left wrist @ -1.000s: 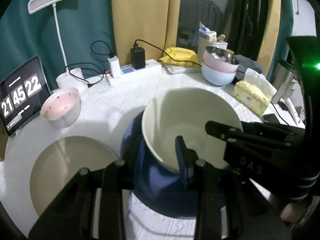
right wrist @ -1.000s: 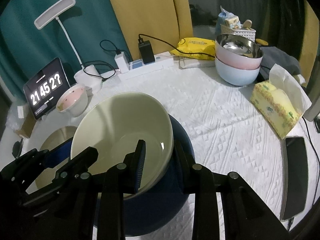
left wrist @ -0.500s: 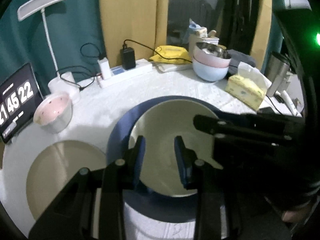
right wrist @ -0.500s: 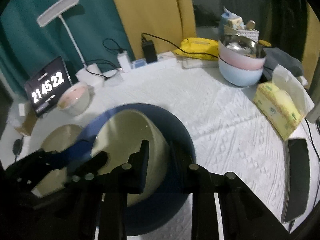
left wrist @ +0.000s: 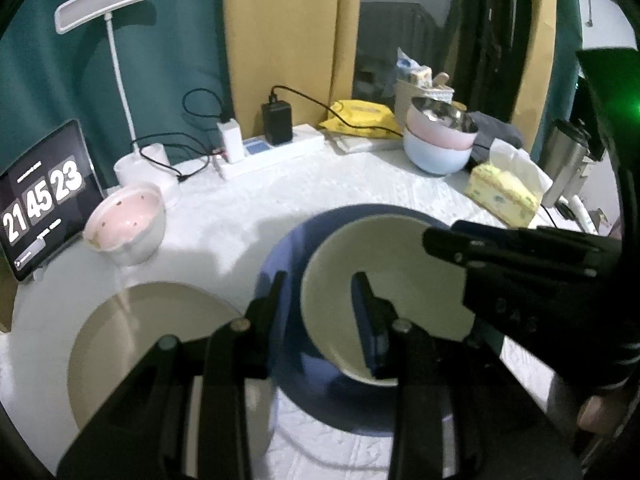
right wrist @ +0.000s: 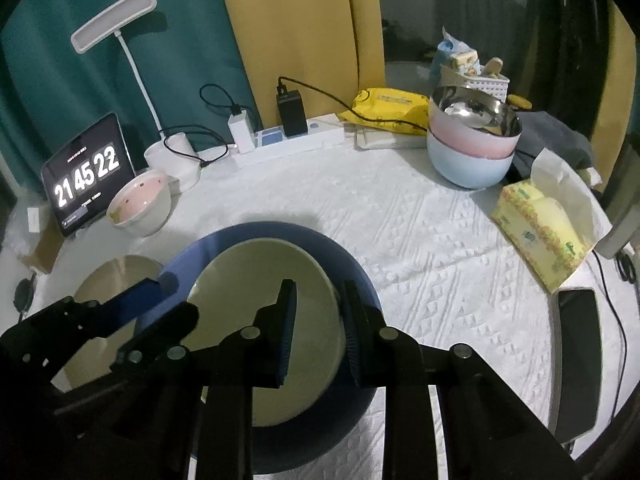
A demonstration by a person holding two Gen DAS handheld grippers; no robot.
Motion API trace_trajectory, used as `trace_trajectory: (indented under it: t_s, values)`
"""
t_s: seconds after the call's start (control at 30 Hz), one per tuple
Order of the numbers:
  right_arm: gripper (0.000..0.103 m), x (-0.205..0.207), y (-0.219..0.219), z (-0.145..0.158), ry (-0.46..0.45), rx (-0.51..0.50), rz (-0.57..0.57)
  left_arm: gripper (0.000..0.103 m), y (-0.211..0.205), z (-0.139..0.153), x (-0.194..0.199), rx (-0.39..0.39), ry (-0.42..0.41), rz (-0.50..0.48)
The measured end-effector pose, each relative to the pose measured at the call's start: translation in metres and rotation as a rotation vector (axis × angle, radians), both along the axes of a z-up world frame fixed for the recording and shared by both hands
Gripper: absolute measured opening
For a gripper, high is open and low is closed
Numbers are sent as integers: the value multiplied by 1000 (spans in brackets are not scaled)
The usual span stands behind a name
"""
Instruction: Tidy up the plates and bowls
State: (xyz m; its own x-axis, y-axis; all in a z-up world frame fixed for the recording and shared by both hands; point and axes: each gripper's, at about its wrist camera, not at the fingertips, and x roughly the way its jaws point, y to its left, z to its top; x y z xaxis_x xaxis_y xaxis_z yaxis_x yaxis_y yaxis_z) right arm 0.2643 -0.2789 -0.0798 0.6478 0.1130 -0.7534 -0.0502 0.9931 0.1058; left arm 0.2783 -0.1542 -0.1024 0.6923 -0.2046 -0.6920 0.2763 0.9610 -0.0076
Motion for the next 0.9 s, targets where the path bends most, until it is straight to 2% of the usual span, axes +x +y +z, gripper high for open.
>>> trace_trajectory:
  t_s: [0.2, 0.43, 0.9]
  values:
    - [25, 0, 12, 10, -14, -12, 22, 34, 15, 7, 2, -23, -6, 21]
    - [25, 3, 28, 15, -19, -29, 41, 45, 36, 14, 4, -57, -16, 45]
    - [25, 12, 62, 23, -26, -63, 79, 45, 71, 21, 8, -87, -40, 86]
